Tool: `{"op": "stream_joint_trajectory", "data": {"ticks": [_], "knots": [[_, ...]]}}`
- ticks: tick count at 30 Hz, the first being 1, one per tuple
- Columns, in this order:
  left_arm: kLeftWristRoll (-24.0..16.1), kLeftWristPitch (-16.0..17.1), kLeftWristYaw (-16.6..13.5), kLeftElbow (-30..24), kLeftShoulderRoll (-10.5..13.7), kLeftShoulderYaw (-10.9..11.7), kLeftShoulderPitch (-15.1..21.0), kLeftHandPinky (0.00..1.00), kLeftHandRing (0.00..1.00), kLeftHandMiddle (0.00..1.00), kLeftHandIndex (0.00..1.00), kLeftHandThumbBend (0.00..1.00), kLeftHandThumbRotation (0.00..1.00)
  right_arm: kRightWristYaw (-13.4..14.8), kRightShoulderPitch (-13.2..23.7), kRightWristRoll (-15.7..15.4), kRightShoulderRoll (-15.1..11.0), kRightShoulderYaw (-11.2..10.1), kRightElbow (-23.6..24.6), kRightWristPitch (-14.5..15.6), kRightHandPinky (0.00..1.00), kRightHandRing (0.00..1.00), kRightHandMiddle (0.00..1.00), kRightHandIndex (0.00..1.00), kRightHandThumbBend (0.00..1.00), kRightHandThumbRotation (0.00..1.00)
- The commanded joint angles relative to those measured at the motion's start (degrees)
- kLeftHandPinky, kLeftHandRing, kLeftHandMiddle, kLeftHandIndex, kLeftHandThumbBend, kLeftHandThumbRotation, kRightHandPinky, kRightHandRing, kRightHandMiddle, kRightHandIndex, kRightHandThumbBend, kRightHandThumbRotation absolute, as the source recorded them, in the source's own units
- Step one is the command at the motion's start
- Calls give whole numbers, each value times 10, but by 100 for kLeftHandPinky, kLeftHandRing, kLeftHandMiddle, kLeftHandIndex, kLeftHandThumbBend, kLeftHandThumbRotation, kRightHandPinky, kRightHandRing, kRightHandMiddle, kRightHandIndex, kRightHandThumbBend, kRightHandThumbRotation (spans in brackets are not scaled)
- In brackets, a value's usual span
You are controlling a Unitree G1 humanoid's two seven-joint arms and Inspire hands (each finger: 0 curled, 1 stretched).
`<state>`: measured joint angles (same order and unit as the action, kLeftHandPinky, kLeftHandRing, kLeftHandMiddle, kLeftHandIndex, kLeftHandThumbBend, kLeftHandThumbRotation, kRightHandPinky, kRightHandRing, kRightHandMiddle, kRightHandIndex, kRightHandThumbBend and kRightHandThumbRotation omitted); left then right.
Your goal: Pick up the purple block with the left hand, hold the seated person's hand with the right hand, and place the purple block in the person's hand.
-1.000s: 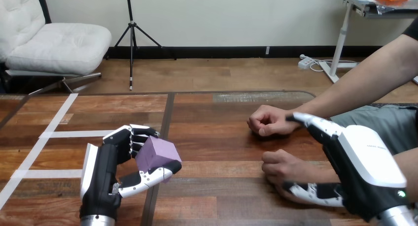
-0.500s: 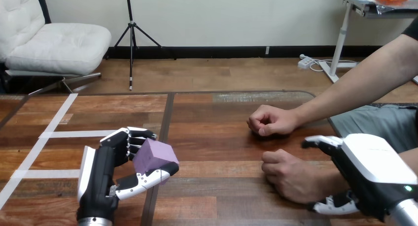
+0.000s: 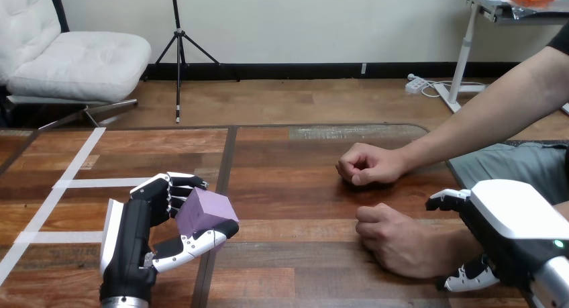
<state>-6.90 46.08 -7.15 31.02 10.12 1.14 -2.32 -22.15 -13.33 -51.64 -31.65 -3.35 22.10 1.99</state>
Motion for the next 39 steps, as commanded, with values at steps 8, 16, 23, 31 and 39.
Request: {"op": "stream_joint_trajectory", "data": {"ticks": [8, 16, 23, 31, 39], "knots": [[9, 17, 8, -20, -7, 8, 22, 33, 39, 46, 46, 73, 0, -35, 67, -38, -19, 25, 0, 37, 74, 77, 79, 77, 89, 4], [6, 17, 7, -23, -8, 10, 21, 33, 39, 46, 46, 73, 0, -64, 84, -78, -22, 41, -3, 61, 75, 78, 79, 78, 88, 5], [7, 18, 9, -24, -7, 10, 20, 32, 39, 45, 45, 73, 0, -81, 99, -102, -22, 49, -14, 75, 75, 78, 79, 78, 89, 4], [13, 21, 14, -24, -8, 10, 19, 32, 39, 45, 46, 73, 0, -91, 111, -115, -24, 57, -30, 84, 75, 79, 80, 78, 89, 2], [11, 24, 14, -24, -7, 11, 19, 32, 38, 45, 46, 72, 0, -114, 127, -124, -28, 67, -51, 95, 77, 81, 82, 80, 87, 3]]}}
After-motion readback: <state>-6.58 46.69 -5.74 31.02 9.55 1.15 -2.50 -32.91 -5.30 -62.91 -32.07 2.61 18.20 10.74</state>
